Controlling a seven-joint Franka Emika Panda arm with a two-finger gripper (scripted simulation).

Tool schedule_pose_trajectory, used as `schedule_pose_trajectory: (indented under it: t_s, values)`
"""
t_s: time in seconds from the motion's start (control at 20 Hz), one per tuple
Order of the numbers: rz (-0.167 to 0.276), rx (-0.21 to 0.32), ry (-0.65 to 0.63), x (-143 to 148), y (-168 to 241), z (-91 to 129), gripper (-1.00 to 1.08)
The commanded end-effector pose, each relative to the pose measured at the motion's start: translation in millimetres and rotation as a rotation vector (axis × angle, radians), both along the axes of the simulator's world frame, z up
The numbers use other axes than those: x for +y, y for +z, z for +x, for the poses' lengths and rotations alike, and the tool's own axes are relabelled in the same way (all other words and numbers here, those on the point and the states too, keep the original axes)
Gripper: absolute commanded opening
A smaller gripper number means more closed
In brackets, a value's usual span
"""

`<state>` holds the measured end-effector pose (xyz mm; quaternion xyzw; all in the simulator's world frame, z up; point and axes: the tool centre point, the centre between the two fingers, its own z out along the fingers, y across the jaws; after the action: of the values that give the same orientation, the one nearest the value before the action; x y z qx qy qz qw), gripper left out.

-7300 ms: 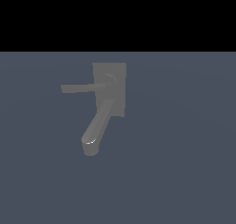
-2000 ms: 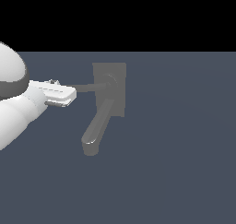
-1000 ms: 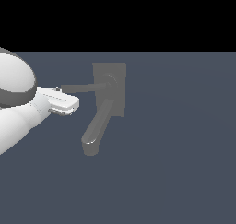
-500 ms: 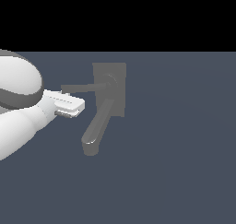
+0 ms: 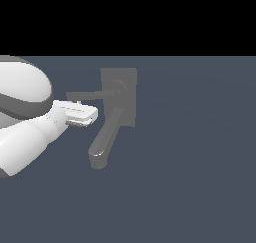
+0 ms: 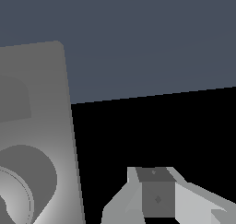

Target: Turn on the faucet by rotating a designated handle.

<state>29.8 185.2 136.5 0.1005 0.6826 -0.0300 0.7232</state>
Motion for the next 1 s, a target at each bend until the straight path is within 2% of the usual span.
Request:
schedule_pose_trajectory:
  t_s: [0.0,0.15,0.5,0.75,0.95]
  values:
    - [-0.022,0.0,0.012,4.2,2.7,-0.8,-1.0]
    - [-0.036,0.0,0.025,9.8,5.6,-1.6,-1.0]
    - [-0.039,0.014,0.036,8.1,-4.0,-3.4,-1.0]
    - [-0.074,0.059,0.009,-10.2,-22.6,-5.9,-1.0]
    - [-0.099,0.072,0.007,-13.8,-24.8,-8.4,-1.0]
